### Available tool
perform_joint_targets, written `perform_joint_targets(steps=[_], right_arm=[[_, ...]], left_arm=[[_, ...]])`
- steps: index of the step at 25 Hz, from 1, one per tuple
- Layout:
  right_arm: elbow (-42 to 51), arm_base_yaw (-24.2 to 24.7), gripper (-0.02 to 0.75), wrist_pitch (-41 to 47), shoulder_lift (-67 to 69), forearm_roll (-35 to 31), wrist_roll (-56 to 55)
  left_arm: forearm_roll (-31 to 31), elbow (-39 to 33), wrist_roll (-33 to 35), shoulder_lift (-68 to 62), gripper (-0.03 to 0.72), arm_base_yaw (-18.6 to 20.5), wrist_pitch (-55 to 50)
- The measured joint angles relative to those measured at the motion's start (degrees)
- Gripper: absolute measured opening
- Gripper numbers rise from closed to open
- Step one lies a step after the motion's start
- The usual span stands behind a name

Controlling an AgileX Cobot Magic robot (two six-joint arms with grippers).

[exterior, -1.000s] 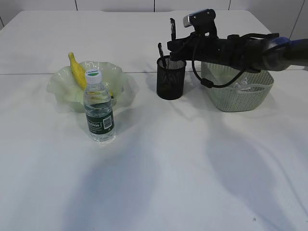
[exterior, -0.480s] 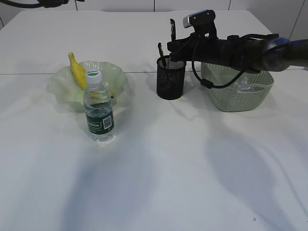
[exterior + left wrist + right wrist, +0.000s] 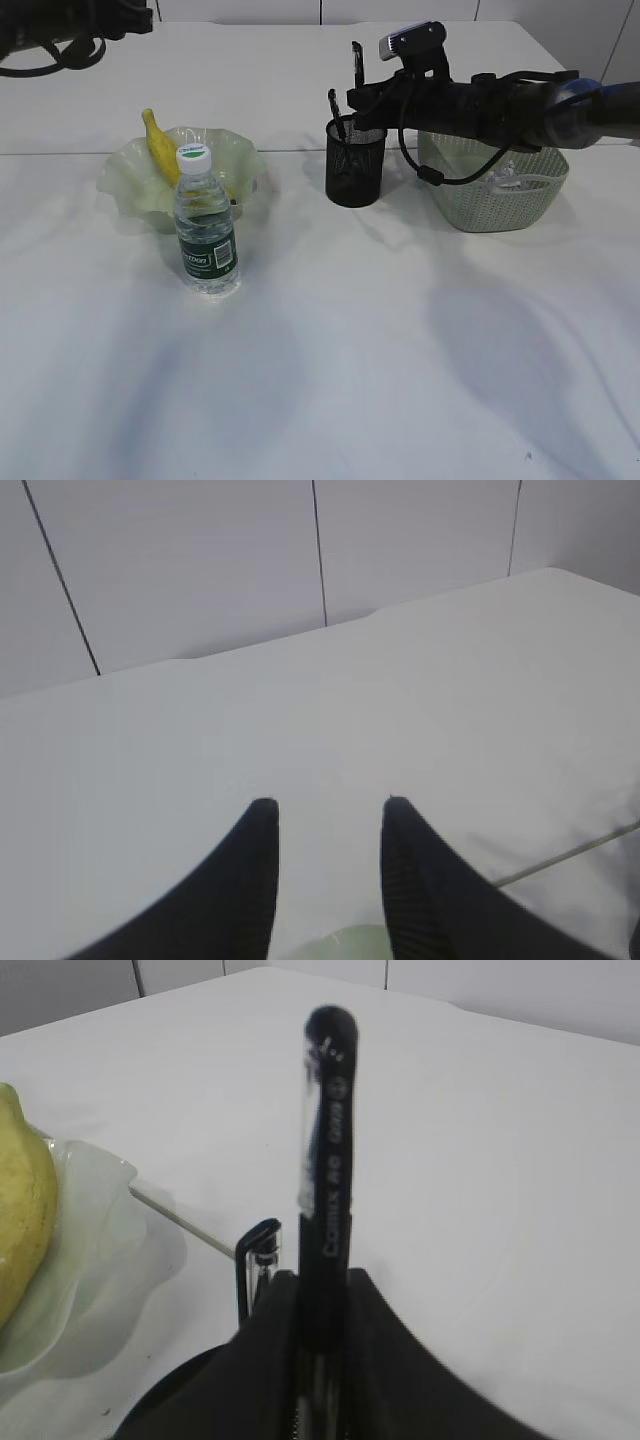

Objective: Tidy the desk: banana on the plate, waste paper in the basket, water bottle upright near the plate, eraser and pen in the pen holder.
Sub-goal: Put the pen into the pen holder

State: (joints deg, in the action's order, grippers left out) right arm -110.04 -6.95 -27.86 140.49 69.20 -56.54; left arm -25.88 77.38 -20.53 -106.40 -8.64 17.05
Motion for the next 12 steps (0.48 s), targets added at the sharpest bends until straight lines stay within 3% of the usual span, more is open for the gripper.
perform_joint_targets(steps=[3,9,12], right_arm=[[0.0,0.0,0.087,0.09,0.0,0.18,0.0],[0.0,0.0,0.087,0.09,0.0,0.56,0.0],[0.0,0.0,0.087,0.09,0.0,0.56,0.0]], left_arm=[[6.26,-2.04,6.79,0.0,0.238,0.0,2.89],[30.93,-7.34,27.96,1.15,0.239,0.0,9.97],[36.09,-10.95,33.53,3.41,0.239,0.03,13.89]])
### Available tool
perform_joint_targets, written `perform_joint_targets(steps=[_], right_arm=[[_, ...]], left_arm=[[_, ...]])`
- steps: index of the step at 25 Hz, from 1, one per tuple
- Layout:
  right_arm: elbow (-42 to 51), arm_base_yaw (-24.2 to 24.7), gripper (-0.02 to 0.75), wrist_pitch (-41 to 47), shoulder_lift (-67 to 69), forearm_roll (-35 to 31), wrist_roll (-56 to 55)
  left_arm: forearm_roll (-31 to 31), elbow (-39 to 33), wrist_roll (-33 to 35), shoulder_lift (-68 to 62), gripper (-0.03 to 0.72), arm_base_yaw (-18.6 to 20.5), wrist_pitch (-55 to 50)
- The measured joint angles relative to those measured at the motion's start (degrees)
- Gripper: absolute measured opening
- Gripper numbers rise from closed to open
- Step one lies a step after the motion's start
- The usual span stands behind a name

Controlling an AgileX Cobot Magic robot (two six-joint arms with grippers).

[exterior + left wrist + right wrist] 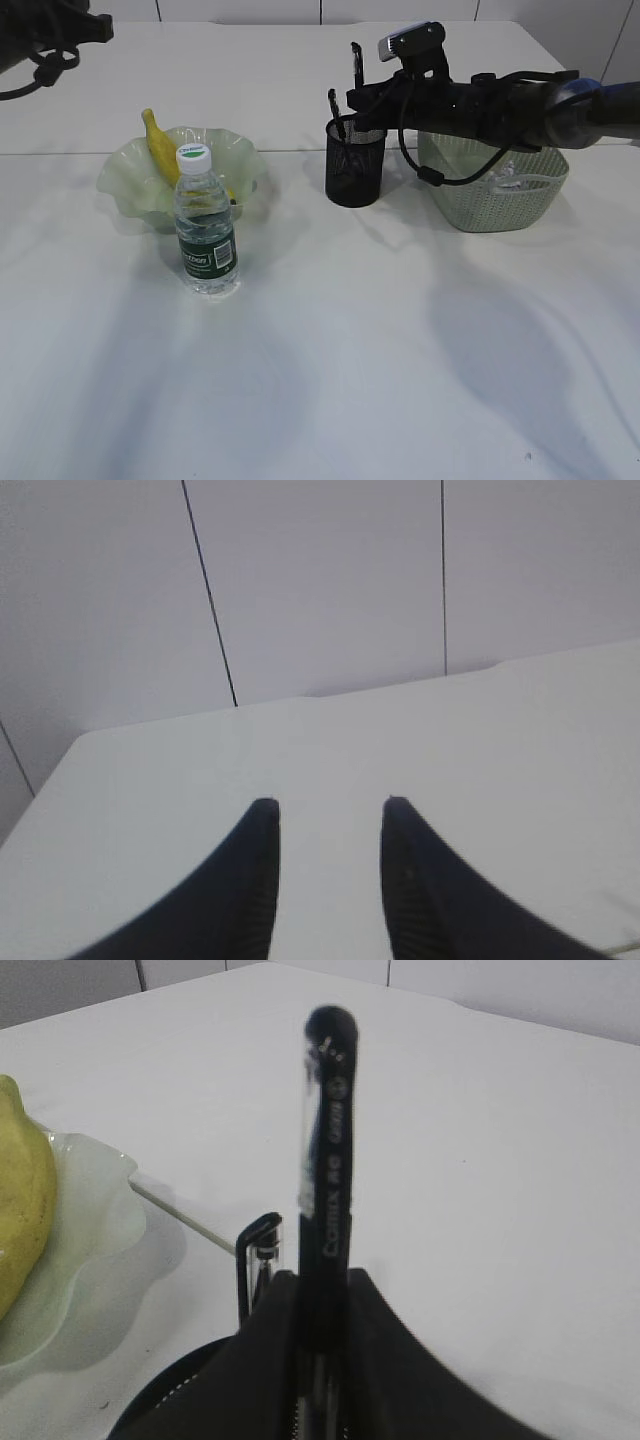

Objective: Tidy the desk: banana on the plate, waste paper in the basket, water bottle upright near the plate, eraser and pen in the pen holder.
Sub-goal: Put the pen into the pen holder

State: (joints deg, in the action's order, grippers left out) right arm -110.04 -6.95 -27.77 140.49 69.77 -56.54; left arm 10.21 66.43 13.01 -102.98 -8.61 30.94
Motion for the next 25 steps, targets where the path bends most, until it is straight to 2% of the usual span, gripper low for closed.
perform_joint_targets(steps=[9,18,25], right_arm=[[0.0,0.0,0.087,0.0,0.0,0.09,-0.13],[0.0,0.0,0.087,0.0,0.0,0.51,-0.44],[0.0,0.0,0.088,0.0,0.0,2.85,-1.85]], left_arm=[[2.64,-4.62,2.38,5.08,0.239,0.0,3.22],[5.32,-14.25,2.85,9.22,0.239,0.0,7.44],[5.42,-15.66,2.99,10.97,0.239,-0.36,7.62]])
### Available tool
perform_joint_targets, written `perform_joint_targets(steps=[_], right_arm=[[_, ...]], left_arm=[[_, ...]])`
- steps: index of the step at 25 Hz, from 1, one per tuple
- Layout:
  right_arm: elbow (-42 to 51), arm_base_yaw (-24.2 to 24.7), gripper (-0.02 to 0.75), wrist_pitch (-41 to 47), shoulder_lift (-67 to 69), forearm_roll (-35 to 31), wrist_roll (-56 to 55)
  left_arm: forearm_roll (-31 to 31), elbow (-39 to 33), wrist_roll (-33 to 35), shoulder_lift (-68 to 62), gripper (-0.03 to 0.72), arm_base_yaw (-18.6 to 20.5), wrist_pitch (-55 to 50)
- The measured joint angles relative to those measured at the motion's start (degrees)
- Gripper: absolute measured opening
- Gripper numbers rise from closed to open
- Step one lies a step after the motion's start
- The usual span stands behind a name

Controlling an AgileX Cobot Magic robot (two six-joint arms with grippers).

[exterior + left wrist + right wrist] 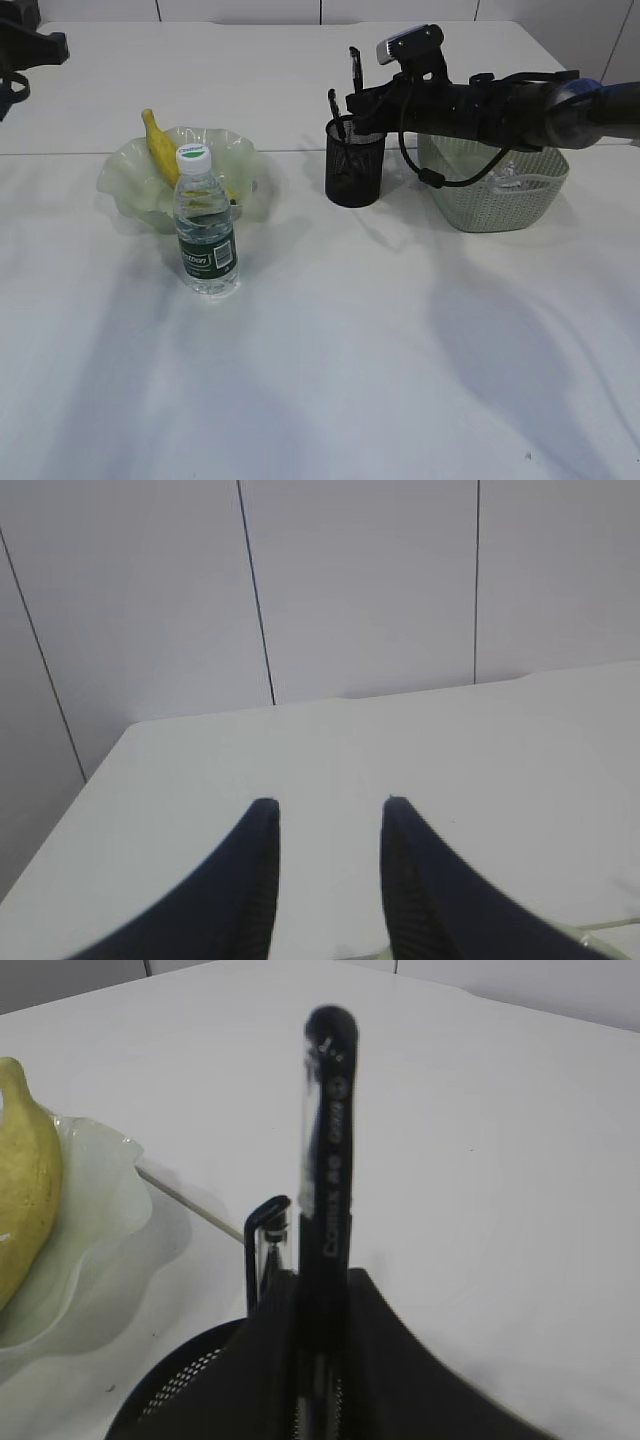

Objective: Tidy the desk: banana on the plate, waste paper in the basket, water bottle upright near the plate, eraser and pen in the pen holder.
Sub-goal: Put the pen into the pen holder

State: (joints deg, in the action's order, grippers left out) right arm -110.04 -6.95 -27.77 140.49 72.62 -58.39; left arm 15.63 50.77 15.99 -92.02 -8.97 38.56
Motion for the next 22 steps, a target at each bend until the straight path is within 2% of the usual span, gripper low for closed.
perform_joint_targets(steps=[6,22], right_arm=[[0.0,0.0,0.094,0.0,0.0,-0.01,-0.28],[0.0,0.0,0.147,0.4,0.26,0.12,-1.37]], left_arm=[[0.0,0.0,0.5,0.0,0.239,-1.12,0.06],[0.0,0.0,1.13,0.51,0.239,-1.12,0.06]])
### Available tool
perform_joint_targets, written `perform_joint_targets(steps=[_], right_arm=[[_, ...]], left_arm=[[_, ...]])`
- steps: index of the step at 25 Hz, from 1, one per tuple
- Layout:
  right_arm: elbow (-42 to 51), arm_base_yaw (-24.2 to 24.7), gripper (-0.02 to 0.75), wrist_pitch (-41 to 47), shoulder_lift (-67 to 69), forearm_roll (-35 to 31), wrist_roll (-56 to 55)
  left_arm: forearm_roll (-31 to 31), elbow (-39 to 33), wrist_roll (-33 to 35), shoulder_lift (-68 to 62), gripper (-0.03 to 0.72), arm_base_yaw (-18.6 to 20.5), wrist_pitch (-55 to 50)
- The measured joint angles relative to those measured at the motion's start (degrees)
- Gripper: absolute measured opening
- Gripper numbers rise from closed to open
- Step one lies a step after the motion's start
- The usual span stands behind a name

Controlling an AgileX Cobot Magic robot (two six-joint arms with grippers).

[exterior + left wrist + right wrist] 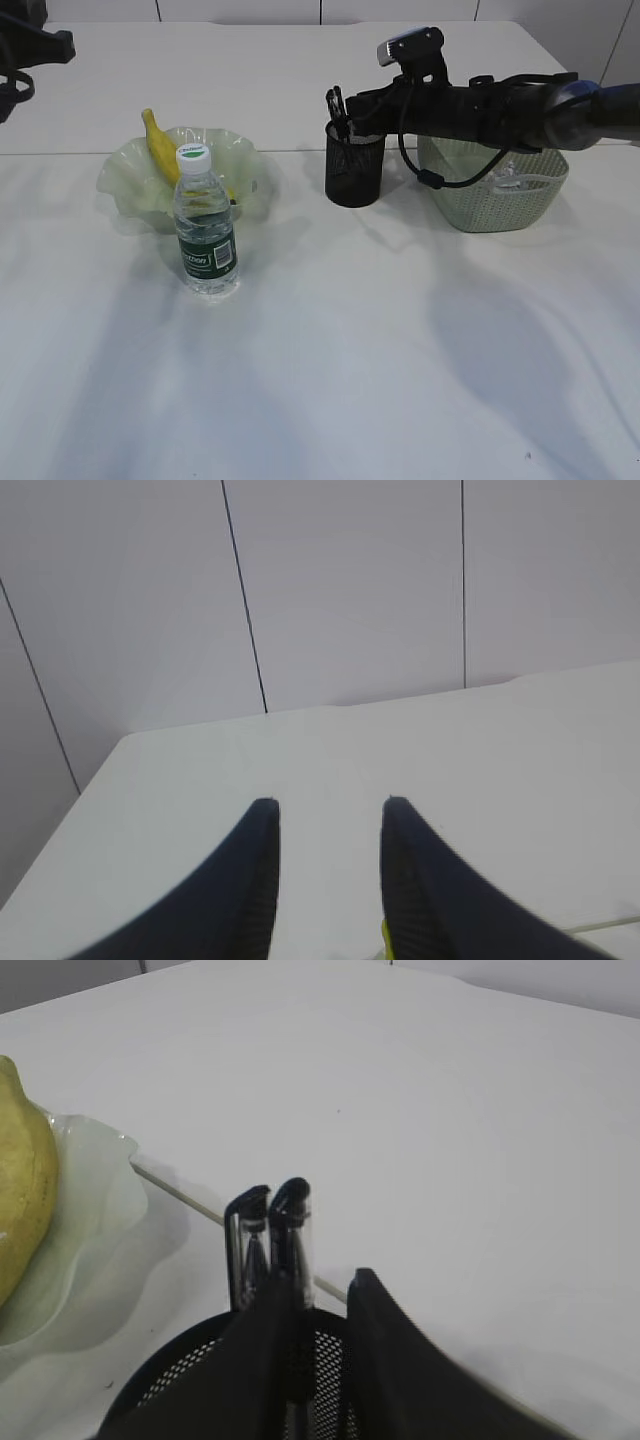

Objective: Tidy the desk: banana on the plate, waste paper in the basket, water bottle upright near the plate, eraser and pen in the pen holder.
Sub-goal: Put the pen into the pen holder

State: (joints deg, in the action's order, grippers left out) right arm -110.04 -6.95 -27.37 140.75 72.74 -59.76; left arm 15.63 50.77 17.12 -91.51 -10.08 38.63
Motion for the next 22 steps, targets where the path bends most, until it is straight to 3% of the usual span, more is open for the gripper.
perform_joint_targets(steps=[16,22], right_arm=[[0.0,0.0,0.164,1.92,-1.11,0.13,-0.24],[0.0,0.0,0.165,2.52,-1.33,4.37,-0.8]], left_arm=[[-0.1,0.0,0.64,0.03,0.239,0.0,0.0],[-3.83,0.0,1.19,0.03,0.239,0.0,0.0]])
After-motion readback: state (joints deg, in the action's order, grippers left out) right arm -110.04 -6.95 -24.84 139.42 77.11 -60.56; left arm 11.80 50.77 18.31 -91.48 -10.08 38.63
